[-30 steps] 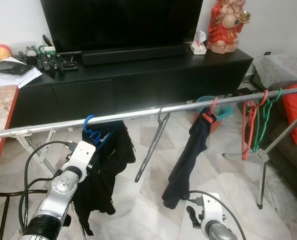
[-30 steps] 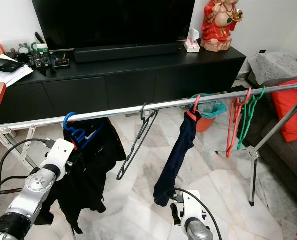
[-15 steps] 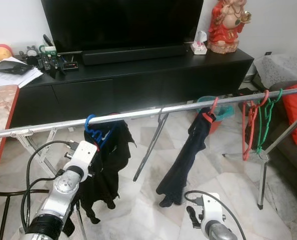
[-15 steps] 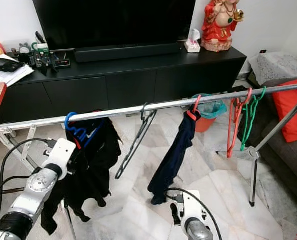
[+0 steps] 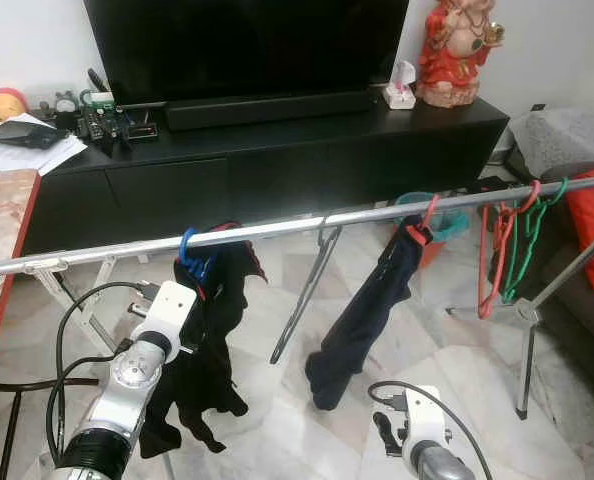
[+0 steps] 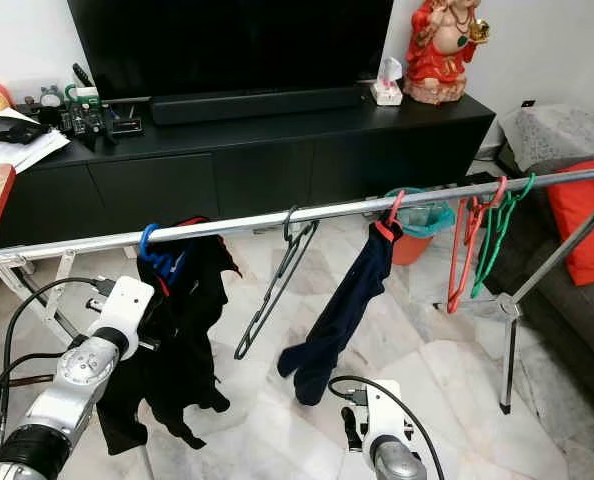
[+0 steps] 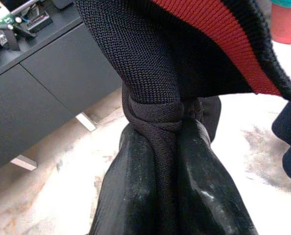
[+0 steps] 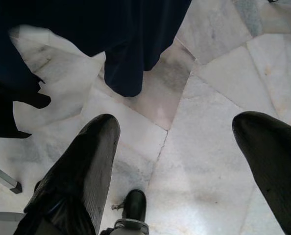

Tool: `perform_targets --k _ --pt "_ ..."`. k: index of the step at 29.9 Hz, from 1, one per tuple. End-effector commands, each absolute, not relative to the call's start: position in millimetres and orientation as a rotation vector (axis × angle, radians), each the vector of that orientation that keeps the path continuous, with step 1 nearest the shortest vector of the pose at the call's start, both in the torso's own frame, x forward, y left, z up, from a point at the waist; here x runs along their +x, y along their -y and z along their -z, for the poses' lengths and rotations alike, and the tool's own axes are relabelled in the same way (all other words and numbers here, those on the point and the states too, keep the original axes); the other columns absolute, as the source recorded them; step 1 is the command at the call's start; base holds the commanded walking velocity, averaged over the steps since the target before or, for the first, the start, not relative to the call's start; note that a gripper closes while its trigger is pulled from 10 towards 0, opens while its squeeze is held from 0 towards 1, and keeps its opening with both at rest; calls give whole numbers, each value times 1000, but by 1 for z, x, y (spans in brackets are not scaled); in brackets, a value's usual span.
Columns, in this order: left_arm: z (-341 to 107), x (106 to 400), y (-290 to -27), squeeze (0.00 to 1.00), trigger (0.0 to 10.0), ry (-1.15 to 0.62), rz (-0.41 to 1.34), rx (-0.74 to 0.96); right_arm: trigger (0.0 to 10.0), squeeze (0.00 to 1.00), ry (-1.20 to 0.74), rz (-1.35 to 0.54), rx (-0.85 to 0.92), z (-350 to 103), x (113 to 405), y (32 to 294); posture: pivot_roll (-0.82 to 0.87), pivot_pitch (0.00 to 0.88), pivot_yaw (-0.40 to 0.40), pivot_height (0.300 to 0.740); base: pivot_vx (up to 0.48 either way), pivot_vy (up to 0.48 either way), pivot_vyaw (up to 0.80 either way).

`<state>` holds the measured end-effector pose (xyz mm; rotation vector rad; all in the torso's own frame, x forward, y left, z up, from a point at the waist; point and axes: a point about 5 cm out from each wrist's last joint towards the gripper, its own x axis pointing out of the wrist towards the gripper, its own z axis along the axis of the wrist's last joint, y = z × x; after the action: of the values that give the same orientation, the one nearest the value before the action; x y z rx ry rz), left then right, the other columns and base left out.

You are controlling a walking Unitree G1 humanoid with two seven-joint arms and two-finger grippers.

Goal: Hang hanger

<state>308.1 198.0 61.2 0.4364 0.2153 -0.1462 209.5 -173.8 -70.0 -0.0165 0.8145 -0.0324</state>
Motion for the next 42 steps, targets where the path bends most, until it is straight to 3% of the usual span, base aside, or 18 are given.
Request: perform_targets --k 1,15,16,17,18,19,29,42 --pt "-57 304 -191 0 0 -212 179 449 10000 0 -805 52 -4 70 209 176 3 0 -33 740 0 0 0" --pt "-77 300 -187 0 0 -23 127 339 10000 0 -789 62 11 70 207 174 0 0 -20 740 0 0 0" --pt "-78 298 -186 0 3176 -9 125 331 10000 0 -789 61 10 70 207 174 4 0 -22 740 0 0 0" --pt "-80 295 -185 0 8745 11 123 316 10000 0 -790 59 7 70 207 174 4 0 -22 740 0 0 0" --pt "-80 295 -185 0 8745 11 123 316 10000 0 -790 59 7 70 207 174 4 0 -22 740 0 0 0" --pt "-79 293 -185 0 10000 13 125 316 10000 0 -789 58 7 70 207 174 7 0 -24 740 0 0 0" --pt "-64 259 -187 0 10000 -6 127 294 10000 0 -789 57 4 71 206 174 4 0 -19 740 0 0 0" --pt "-59 256 -185 0 10000 -41 135 299 10000 0 -787 50 -4 70 207 175 11 0 -27 740 0 0 0"
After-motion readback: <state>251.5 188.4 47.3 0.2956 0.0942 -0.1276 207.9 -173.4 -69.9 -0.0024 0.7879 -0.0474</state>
